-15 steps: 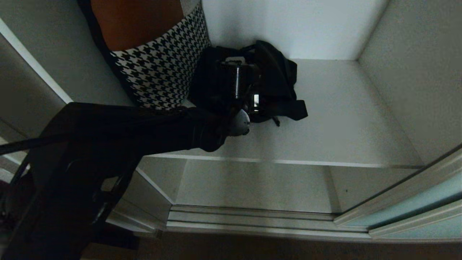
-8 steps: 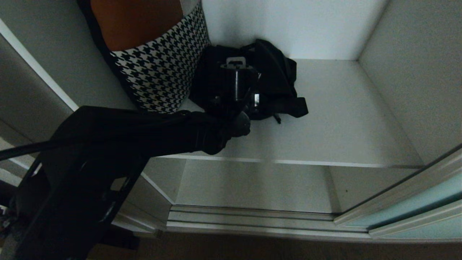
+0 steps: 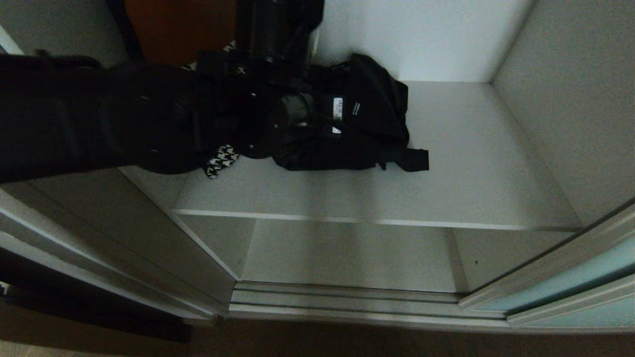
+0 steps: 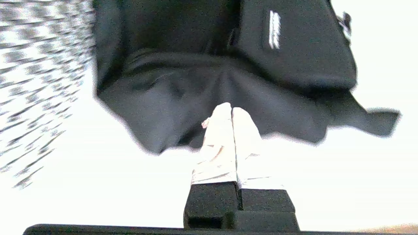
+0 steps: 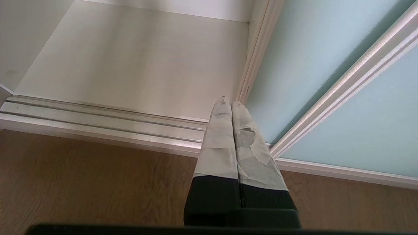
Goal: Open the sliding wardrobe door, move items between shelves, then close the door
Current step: Place the bag on the higher shelf, then close the door
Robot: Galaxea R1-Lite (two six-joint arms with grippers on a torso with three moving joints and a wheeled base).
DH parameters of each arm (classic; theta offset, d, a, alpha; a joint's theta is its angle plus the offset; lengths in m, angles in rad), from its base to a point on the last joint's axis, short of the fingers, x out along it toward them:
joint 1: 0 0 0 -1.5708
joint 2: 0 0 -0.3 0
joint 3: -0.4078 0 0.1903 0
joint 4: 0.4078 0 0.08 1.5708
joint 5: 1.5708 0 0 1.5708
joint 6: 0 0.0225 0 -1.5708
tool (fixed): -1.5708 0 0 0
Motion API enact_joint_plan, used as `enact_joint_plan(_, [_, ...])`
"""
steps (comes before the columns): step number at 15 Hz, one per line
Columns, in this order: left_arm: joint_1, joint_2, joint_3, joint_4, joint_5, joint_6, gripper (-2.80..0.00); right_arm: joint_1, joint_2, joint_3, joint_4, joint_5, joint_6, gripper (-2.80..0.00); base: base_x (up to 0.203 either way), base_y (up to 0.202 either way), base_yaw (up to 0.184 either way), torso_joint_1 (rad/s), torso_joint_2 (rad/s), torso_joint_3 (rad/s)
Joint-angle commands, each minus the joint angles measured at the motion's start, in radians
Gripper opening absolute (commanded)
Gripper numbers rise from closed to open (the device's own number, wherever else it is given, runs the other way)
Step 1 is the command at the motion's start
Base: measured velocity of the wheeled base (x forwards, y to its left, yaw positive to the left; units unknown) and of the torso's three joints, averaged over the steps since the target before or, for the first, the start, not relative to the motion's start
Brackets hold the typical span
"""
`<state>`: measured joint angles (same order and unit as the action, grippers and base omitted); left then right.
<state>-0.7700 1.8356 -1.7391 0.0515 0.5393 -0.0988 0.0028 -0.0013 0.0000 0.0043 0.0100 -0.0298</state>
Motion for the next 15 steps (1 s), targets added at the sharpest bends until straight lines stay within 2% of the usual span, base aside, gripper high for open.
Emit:
enact_joint_plan(1, [-0.019, -0.256, 0.096, 0.093, -0.006, 0.002, -2.80, 0.000, 0.000, 0.001, 0.000, 0.001, -0.001, -2.80, 0.000, 0.000, 0.000, 0.000, 0.00, 0.000])
enact_joint_plan(5, [-0.010, -0.553, 0.269, 0.279, -0.087, 0.022, -2.80, 0.000, 0.000, 0.001, 0.000, 0.001, -0.001, -2.80, 0.000, 0.000, 0.000, 0.000, 0.00, 0.000])
enact_joint_plan(7, [0.003, -0.699, 0.392, 0.310, -0.129, 0.047, -2.80, 0.000, 0.000, 0.000, 0.000, 0.001, -0.001, -2.80, 0.000, 0.000, 0.000, 0.000, 0.00, 0.000])
enact_joint_plan(10, [0.038, -0.902, 0.582, 0.329, -0.252, 0.119, -2.80, 0.000, 0.000, 0.000, 0.000, 0.001, -0.001, -2.80, 0.000, 0.000, 0.000, 0.000, 0.00, 0.000])
enact_joint_plan(12, [0.155, -0.961, 0.638, 0.333, -0.277, 0.156, -2.80, 0.000, 0.000, 0.001, 0.000, 0.001, -0.001, -2.80, 0.000, 0.000, 0.000, 0.000, 0.00, 0.000])
enact_joint_plan(15, [0.431, -1.026, 0.691, 0.327, -0.290, 0.190, -2.80, 0.000, 0.000, 0.002, 0.000, 0.001, -0.001, -2.80, 0.000, 0.000, 0.000, 0.000, 0.00, 0.000])
